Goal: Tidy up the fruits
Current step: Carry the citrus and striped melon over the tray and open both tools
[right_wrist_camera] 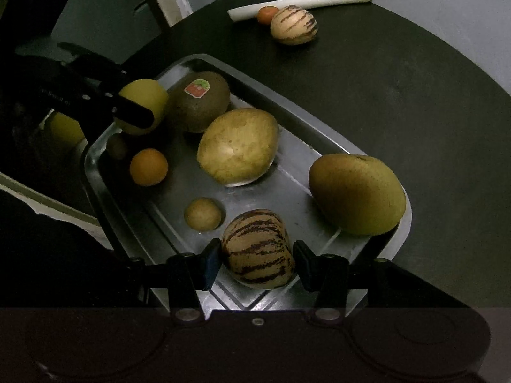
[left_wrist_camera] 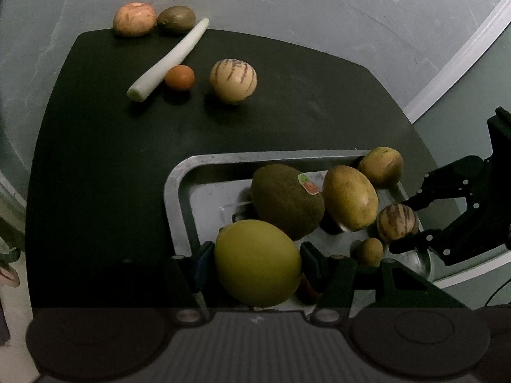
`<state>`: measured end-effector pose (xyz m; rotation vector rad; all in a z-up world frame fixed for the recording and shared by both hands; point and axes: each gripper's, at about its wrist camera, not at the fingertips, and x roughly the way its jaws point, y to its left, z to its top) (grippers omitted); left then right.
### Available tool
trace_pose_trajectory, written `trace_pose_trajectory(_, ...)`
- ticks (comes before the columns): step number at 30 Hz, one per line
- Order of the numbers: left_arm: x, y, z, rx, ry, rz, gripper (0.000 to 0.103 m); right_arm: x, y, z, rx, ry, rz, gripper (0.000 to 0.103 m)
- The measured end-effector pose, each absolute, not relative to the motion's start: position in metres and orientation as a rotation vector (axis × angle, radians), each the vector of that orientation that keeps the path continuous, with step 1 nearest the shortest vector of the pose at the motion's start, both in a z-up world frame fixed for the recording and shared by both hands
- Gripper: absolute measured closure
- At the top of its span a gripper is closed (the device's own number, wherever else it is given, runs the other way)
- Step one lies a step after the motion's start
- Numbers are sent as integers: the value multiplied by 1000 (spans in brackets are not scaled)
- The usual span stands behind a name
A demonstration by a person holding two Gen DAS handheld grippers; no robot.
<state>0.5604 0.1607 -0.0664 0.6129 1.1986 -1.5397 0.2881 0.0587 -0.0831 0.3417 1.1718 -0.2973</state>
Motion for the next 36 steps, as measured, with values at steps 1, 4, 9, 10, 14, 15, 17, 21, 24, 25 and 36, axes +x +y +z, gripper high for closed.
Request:
trace_pose_trajectory(1, 561, 160, -66, 618, 1198, -1543, 41, 288, 59, -83, 335, 1173, -296, 52)
trace_pose_trajectory(4, 560, 157, -65, 630, 1197, -1547, 40, 289, 62, -82, 310, 1175, -294, 52)
trace_pose_trajectory(9, 559, 154, -65, 643, 1187, -1561, 40, 292, 66, -82, 284, 1174, -310, 49)
trace_pose_trajectory(10, 559, 153, -65, 645, 1185, -1564, 40, 292, 66, -82, 278, 1174, -314, 48)
trace_pose_trajectory(14, 558, 153, -65, 653, 1175, -1570, 39, 293, 72, -83, 247, 1177, -330, 45)
trace_pose_trajectory(15, 558, 152, -65, 656, 1172, -1572, 39, 293, 73, -84, 235, 1178, -336, 45)
trace_pose_trajectory(17, 558, 152, -66, 653, 1170, -1571, 37, 292, 77, -85, 217, 1181, -349, 45)
trace_pose_trajectory(21, 561, 152, -67, 631, 1178, -1540, 32, 290, 79, -89, 202, 1178, -366, 41)
trace_pose_trajectory(24, 563, 153, -68, 603, 1187, -1531, 30, 285, 79, -90, 199, 1164, -381, 38)
trace_pose_trajectory(25, 563, 153, -68, 598, 1186, -1527, 30, 284, 80, -91, 203, 1159, -385, 38)
trace_pose_trajectory(36, 546, 164, -48, 564, 1099, -1457, 9, 261, 90, -75, 226, 1046, -415, 19)
